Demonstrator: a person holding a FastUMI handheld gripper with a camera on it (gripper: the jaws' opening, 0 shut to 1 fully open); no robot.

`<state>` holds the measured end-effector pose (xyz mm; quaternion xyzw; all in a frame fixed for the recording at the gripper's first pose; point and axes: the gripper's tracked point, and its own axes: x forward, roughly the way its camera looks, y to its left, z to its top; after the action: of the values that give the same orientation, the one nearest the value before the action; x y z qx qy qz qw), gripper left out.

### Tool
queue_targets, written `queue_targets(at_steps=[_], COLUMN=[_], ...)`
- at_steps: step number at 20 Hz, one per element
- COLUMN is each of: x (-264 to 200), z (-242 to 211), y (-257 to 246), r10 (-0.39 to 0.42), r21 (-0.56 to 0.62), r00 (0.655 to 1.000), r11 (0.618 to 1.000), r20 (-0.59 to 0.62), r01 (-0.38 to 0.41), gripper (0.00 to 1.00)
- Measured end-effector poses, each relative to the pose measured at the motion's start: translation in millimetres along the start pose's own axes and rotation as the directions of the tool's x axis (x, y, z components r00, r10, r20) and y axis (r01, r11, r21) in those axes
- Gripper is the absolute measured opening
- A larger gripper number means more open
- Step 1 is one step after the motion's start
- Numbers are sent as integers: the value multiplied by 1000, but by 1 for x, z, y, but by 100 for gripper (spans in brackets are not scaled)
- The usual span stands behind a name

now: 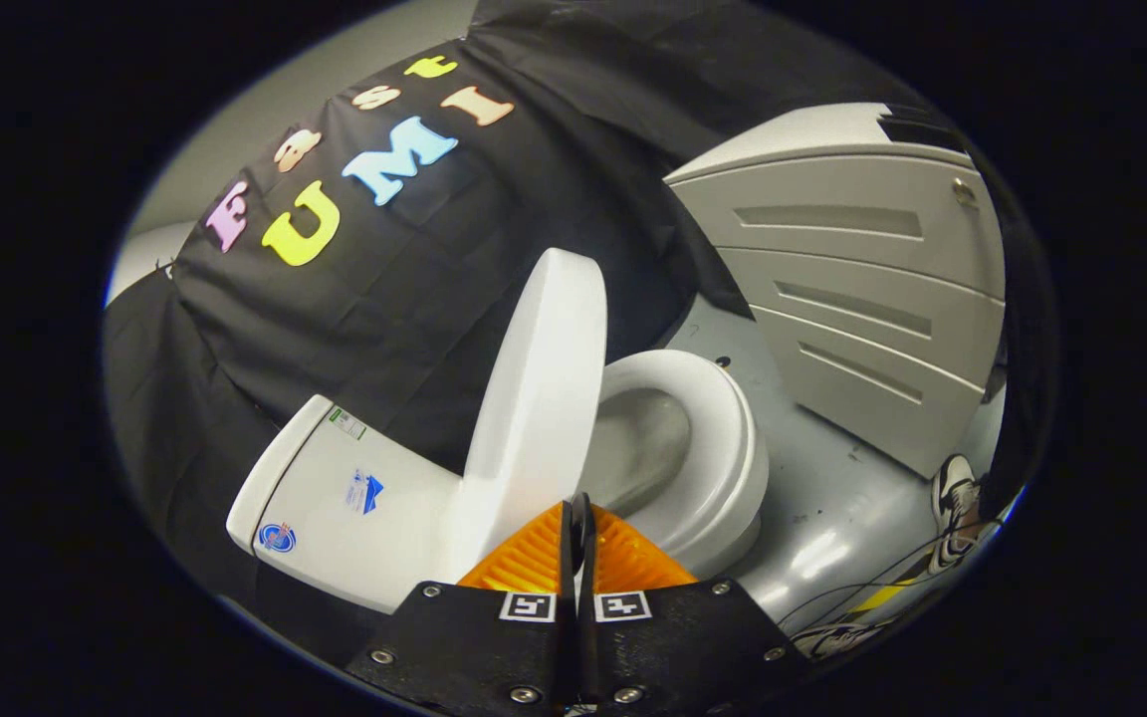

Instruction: Open the toilet lid.

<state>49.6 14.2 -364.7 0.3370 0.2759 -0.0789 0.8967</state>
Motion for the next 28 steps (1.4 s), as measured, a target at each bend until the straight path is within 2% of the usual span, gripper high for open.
queue_targets(at_steps=[2, 7, 13, 16, 19, 28], x=[-4, -10, -15, -19, -23, -32], z=[5, 10, 14, 16, 18, 17], y=[10, 29, 52, 58, 76, 120], r10=[-17, -56, -104, -157, -148, -162], r21=[-62, -96, -205, -237, -256, -391], r00=[1000, 998, 992, 982, 976, 959], r11=[998, 994, 972, 955, 949, 887], r20=[3, 21, 69, 108, 161, 232], r01=[18, 57, 116, 179, 186, 244], gripper=[0, 0, 0, 0, 0, 0])
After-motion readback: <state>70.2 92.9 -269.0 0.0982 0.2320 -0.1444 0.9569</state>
